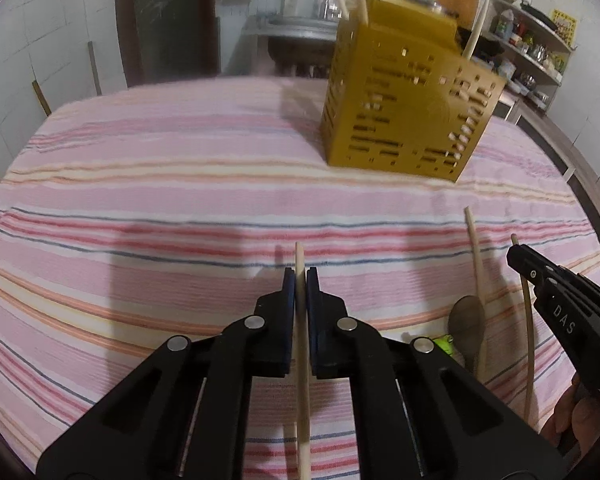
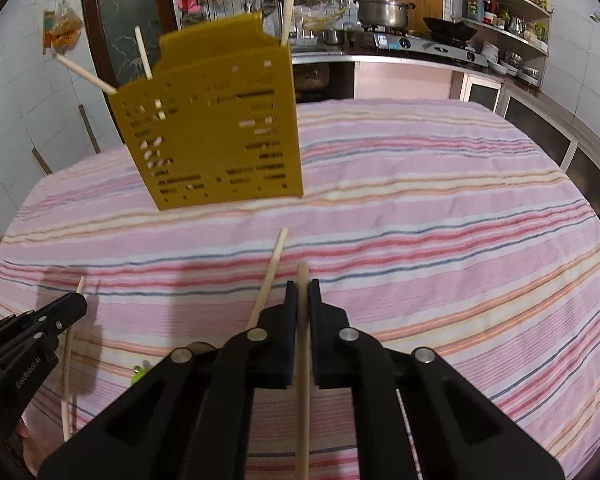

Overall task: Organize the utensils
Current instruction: 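Lift both held chopsticks and carry them over the yellow holder, then lower both chopsticks into the holder and open both tools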

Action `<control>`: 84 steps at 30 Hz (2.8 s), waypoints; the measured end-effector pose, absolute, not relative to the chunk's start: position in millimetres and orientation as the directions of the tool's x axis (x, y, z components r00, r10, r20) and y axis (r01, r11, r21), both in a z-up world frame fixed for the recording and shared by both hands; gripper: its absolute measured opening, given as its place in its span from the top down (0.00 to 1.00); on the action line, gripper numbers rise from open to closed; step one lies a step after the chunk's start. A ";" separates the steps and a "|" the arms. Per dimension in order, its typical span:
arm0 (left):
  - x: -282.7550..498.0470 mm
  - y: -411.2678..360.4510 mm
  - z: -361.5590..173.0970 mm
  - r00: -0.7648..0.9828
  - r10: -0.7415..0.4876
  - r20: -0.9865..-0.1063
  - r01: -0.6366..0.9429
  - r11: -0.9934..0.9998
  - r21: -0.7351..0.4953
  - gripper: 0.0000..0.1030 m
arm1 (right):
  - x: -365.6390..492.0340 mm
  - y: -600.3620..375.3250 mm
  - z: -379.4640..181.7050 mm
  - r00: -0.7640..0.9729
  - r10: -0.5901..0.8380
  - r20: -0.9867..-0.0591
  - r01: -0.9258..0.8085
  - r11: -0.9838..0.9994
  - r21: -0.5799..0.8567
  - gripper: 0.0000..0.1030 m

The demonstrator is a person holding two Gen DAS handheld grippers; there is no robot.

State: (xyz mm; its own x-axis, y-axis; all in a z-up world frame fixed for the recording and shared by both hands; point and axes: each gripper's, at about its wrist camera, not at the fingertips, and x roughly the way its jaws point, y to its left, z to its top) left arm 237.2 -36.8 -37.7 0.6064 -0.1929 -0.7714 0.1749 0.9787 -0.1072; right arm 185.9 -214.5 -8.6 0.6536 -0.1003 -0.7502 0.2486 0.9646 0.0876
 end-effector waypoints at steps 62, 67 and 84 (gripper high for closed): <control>149.3 -11.2 121.4 0.954 -0.195 -0.226 0.189 0.981 -0.048 0.96 | 120.4 -225.8 123.9 0.975 -0.070 -0.210 0.093 0.991 0.101 0.94; 167.2 -34.3 157.2 0.961 -0.221 -0.165 0.221 0.975 -0.021 0.96 | 141.5 -234.7 154.8 0.985 -0.075 -0.159 0.092 0.990 0.103 0.94; 313.5 -108.4 204.3 0.971 -0.226 -0.076 0.224 0.974 -0.034 0.96 | 266.6 -264.3 222.3 0.992 -0.120 0.037 0.112 0.980 0.162 0.94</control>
